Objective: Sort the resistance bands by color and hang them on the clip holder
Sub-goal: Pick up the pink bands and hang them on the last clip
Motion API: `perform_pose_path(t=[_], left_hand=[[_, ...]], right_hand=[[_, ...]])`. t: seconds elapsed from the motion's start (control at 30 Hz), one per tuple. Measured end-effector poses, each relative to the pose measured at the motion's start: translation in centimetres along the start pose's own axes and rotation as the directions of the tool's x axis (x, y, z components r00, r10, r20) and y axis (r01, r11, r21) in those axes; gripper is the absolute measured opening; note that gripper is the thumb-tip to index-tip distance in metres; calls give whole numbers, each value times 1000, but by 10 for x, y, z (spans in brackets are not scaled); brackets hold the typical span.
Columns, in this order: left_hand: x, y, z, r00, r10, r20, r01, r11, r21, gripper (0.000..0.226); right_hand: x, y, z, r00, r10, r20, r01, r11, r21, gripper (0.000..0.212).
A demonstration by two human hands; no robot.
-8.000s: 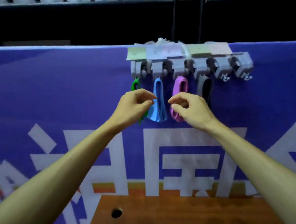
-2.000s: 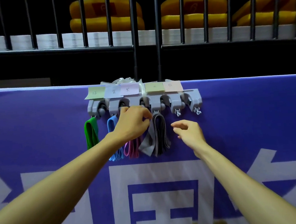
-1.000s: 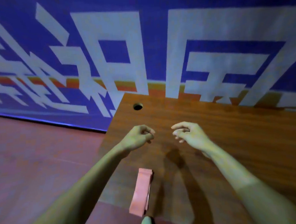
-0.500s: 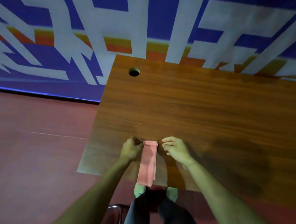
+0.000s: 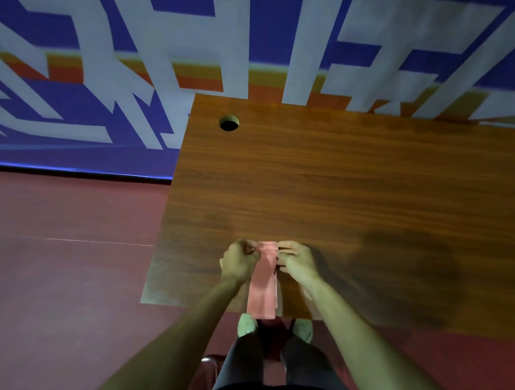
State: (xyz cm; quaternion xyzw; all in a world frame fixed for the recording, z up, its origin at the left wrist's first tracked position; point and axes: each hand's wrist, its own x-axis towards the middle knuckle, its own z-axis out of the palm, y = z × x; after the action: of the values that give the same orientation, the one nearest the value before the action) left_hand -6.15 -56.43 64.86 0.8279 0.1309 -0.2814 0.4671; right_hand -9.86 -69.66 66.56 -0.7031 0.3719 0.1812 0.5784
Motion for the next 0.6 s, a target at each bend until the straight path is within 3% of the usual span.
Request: perform_pose_path(t=[0.23, 0.37, 0.47, 0.6], left_hand=[[-12, 34, -19, 975, 222, -26, -222, 955, -194, 21], [-18, 71, -36, 921, 390, -3, -383, 903, -197, 25], [-26, 109, -50, 845, 533, 46, -521, 839, -157, 26], [-43, 177, -65, 689, 703, 179, -709, 704, -35, 24]], right_hand=[[-24, -31, -17, 993, -116, -30, 119, 979, 168, 21], [-40, -62, -31, 978, -204, -44, 208, 945, 253, 19], [-53, -88, -47, 956, -290, -39, 291, 928, 231, 16], [-64, -120, -81, 880, -459, -120, 471, 877, 98, 11]])
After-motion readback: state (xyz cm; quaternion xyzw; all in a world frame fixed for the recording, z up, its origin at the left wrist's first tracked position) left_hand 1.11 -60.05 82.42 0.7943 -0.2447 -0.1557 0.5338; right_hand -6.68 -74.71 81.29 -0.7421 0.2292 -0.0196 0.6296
